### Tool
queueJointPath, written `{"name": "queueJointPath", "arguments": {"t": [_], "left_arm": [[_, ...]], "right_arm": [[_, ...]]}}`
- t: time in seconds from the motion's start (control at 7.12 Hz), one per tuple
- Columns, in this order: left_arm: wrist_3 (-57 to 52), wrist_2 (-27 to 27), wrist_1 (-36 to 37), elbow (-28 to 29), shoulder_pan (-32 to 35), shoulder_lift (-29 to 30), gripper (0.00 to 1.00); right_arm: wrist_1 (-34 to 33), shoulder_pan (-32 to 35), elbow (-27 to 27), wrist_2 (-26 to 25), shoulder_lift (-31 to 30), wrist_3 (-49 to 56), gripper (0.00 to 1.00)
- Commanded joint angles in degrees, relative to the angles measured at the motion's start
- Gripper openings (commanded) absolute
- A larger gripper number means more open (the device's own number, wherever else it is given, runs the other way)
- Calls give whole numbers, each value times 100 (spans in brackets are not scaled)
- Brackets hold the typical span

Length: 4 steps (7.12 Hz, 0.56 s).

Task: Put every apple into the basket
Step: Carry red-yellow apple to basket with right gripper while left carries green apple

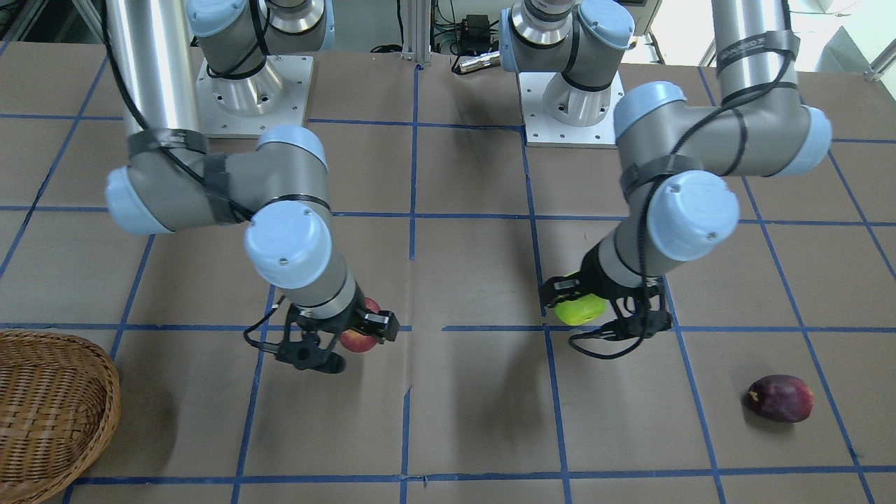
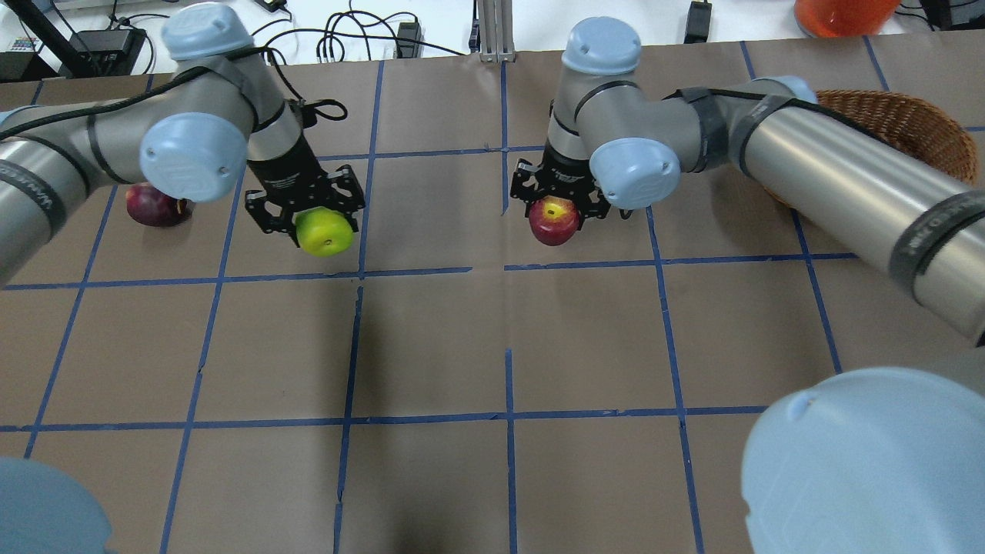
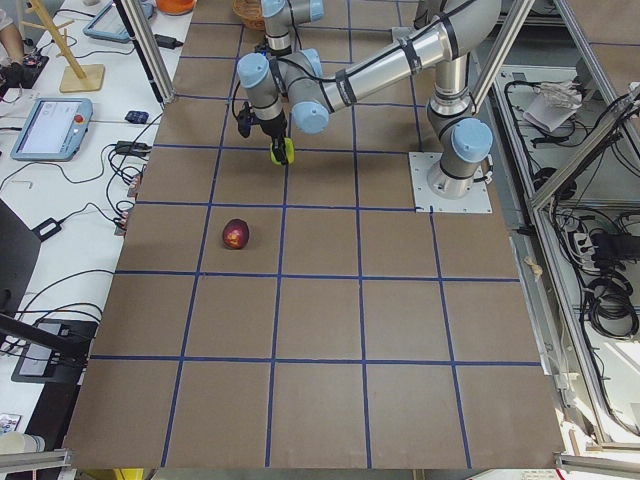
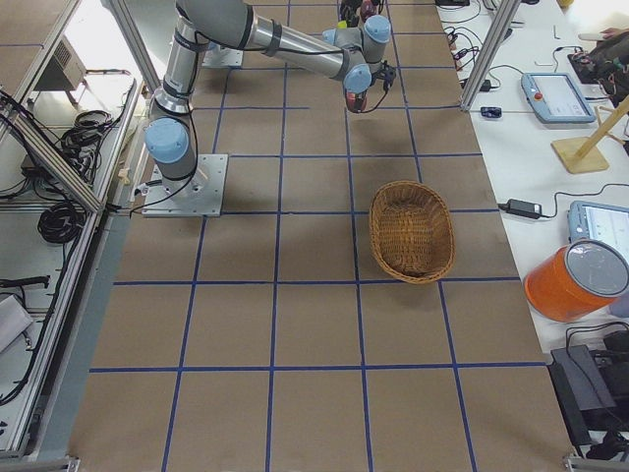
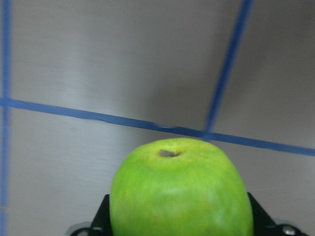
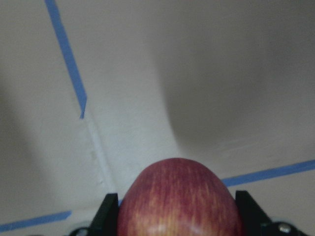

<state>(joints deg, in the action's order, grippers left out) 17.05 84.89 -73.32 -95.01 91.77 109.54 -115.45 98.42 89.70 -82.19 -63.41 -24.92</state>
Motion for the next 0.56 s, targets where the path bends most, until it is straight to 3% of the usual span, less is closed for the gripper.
{"name": "queueJointPath", "arguments": {"t": [0.0, 0.14, 0.28, 0.42], "left_arm": [[1498, -508, 1932, -70, 1495, 600, 43], [1555, -500, 2353, -79, 1832, 934, 46], [1512, -483, 2375, -79, 1992, 1103, 65], [1459, -465, 2375, -114, 2011, 1113, 93]], "right_arm": [[626, -1319, -197, -295, -540, 1288, 0], [977, -1891, -477, -375, -524, 1992, 0], [1172, -2341, -785, -768, -480, 2878, 0], [1113, -2633, -927, -1059, -323, 3714, 0]]}}
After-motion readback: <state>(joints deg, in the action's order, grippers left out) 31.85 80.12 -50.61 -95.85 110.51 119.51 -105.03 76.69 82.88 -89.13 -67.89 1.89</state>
